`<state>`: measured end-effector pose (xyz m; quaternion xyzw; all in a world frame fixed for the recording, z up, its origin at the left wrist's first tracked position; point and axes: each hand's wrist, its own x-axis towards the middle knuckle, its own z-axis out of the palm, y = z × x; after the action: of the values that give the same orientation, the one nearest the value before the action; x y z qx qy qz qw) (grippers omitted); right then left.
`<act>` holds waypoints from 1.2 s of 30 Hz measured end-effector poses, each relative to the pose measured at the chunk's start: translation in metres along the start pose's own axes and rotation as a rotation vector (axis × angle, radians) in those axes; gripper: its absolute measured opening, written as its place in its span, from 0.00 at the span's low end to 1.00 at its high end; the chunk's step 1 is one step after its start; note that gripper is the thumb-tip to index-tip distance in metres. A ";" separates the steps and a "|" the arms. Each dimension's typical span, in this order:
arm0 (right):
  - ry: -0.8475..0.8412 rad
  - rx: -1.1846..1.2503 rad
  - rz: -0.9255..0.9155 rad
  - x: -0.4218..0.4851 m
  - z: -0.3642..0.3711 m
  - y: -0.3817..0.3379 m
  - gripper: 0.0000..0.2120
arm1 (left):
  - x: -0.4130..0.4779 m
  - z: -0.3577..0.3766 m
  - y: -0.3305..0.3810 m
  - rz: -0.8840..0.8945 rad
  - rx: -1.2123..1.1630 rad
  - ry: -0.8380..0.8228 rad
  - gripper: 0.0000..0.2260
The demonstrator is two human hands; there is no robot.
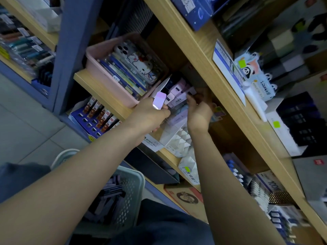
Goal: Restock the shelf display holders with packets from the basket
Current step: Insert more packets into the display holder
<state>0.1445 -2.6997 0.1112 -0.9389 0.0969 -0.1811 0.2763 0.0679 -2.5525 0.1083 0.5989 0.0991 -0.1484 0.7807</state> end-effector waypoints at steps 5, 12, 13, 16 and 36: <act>-0.023 -0.068 -0.040 -0.005 0.008 0.006 0.09 | 0.000 0.000 0.000 0.001 -0.019 0.010 0.02; 0.018 -0.227 -0.104 -0.015 0.008 0.005 0.14 | 0.002 0.000 -0.001 -0.001 0.015 0.018 0.04; 0.028 -0.271 -0.145 -0.020 0.009 0.005 0.14 | 0.001 0.000 -0.002 0.003 0.024 0.024 0.04; 0.002 -0.313 -0.226 -0.034 0.013 0.006 0.17 | 0.002 0.003 0.006 -0.068 0.045 0.013 0.11; -0.563 0.637 0.181 -0.076 -0.019 -0.014 0.07 | -0.001 0.006 -0.015 0.049 0.398 -0.235 0.08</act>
<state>0.0680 -2.6758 0.1122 -0.8071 0.0389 0.0863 0.5827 0.0620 -2.5619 0.0964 0.7220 -0.0383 -0.2145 0.6566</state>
